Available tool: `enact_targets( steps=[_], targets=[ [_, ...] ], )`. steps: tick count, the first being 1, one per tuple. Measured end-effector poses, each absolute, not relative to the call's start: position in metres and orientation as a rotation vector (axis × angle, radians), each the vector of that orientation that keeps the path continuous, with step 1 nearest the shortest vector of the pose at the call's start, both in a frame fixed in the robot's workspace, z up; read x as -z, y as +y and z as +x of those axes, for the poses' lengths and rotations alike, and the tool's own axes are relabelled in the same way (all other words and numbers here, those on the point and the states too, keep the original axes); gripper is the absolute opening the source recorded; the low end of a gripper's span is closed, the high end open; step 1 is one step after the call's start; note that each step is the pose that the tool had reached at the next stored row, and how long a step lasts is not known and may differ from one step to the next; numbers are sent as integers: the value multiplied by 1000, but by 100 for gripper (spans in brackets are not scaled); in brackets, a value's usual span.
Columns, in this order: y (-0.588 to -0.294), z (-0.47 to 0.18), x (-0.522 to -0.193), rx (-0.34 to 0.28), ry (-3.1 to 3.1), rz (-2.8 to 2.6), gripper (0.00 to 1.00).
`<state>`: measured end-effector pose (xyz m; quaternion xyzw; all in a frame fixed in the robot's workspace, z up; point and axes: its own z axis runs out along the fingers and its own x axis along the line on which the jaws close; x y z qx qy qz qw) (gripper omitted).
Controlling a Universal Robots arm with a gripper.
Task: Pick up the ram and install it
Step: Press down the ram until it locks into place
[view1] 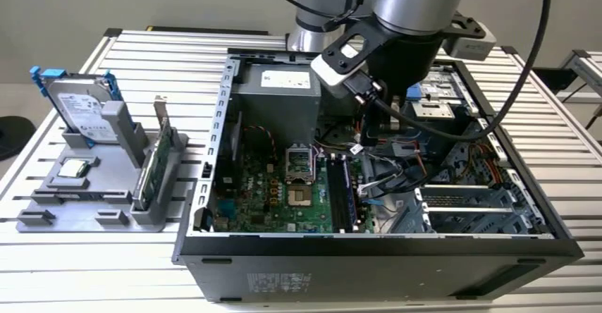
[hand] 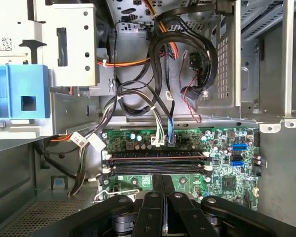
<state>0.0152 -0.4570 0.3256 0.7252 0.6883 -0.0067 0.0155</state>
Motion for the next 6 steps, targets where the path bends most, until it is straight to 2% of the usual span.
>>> enact_targets(
  steps=[6],
  targets=[
    [-457, 15, -326, 21, 2141, 2256, 0]
  ],
)
